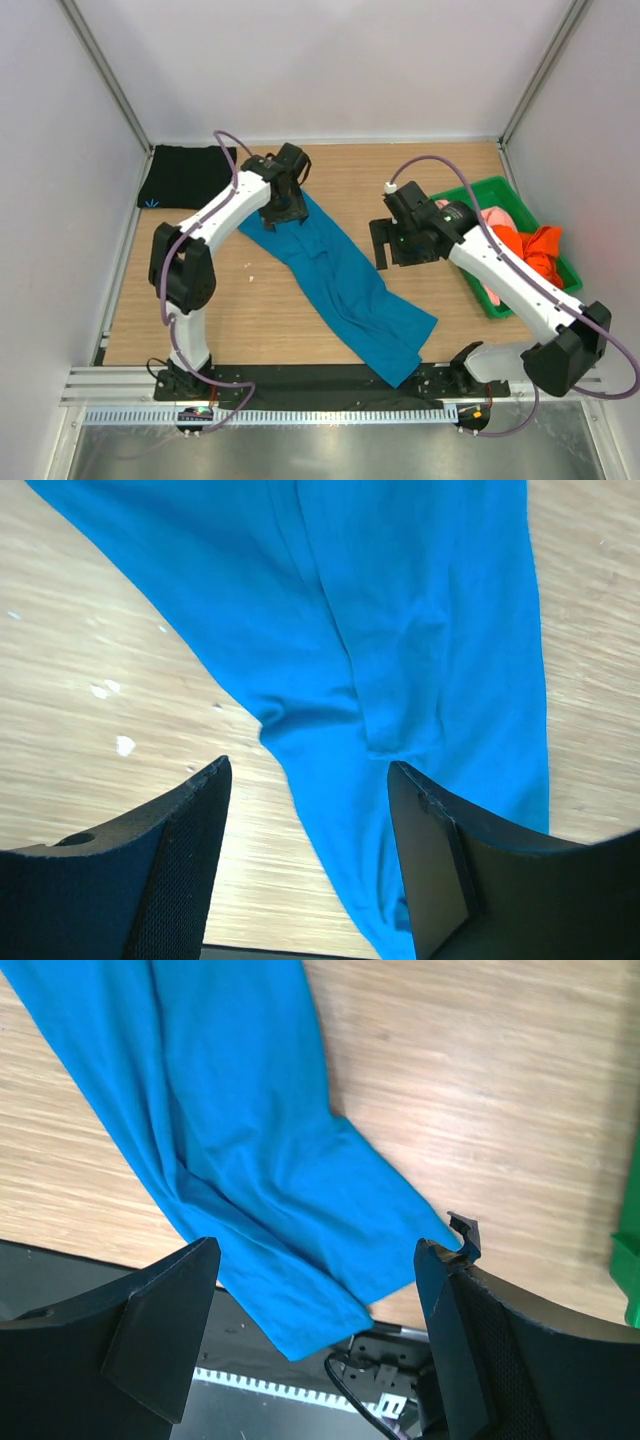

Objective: Fold and stack the t-shirts
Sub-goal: Fold the tshirt

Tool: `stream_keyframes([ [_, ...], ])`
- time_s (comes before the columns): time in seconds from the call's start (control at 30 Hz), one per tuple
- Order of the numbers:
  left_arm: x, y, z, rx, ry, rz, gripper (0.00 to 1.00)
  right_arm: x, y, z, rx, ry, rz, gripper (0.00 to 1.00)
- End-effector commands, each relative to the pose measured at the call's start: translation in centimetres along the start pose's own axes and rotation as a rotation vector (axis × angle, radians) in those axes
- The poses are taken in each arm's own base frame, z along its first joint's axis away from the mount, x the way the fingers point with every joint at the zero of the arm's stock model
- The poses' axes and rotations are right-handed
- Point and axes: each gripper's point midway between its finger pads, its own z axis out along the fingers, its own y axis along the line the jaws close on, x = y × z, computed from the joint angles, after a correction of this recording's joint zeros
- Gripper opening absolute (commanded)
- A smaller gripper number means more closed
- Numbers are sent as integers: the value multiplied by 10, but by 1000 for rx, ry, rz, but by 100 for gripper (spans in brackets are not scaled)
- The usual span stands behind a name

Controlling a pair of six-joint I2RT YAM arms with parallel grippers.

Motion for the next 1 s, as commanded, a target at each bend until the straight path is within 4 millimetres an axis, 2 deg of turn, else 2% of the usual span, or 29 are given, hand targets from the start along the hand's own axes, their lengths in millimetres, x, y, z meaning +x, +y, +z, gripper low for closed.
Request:
stream_keyframes([
  [0.0, 28, -13, 30, -37, 83, -155, 65, 14, -14, -9, 5, 9, 0, 86],
  [0.27, 33, -31, 74, -98, 102, -229, 66, 28, -27, -11, 10, 24, 22, 87],
  [0.33, 33, -27, 85, -138, 99, -195, 66, 29, -27, -9, 8, 30, 23, 87],
  [0.37, 34, -26, 97, -163, 105, -149, 66, 29, -27, -9, 8, 30, 26, 87],
  [0.43, 32, -26, 109, -178, 113, -82, 66, 28, -27, -4, 13, 40, 26, 87],
  [0.47, 31, -29, 123, -188, 123, -48, 66, 28, -27, -2, 15, 44, 26, 87],
  [0.53, 28, -29, 135, -193, 134, 56, 66, 25, -27, 2, 20, 53, 29, 87],
  [0.63, 6, -34, 150, -154, 123, 177, 66, 23, -24, 12, 24, 91, 26, 87],
  [0.67, -8, -36, 158, -126, 106, 190, 66, 24, -24, 18, 31, 114, 23, 87],
  [0.73, -31, -32, 160, -101, 77, 273, 65, 22, -22, 21, 28, 132, 23, 87],
  [0.77, -48, -24, 166, -99, 53, 276, 65, 24, -21, 27, 33, 158, 23, 87],
  [0.83, -72, -20, 170, -69, 8, 364, 64, 25, -18, 33, 25, 187, 23, 87],
  [0.87, -91, -16, 172, -54, -37, 369, 64, 28, -15, 41, 20, 223, 20, 87],
  [0.93, -111, -13, 167, -38, -81, 421, 64, 26, -12, 47, 14, 239, 16, 87],
  [0.97, -118, -17, 164, -12, -99, 425, 65, 27, -3, 49, -32, 262, 25, 87],
])
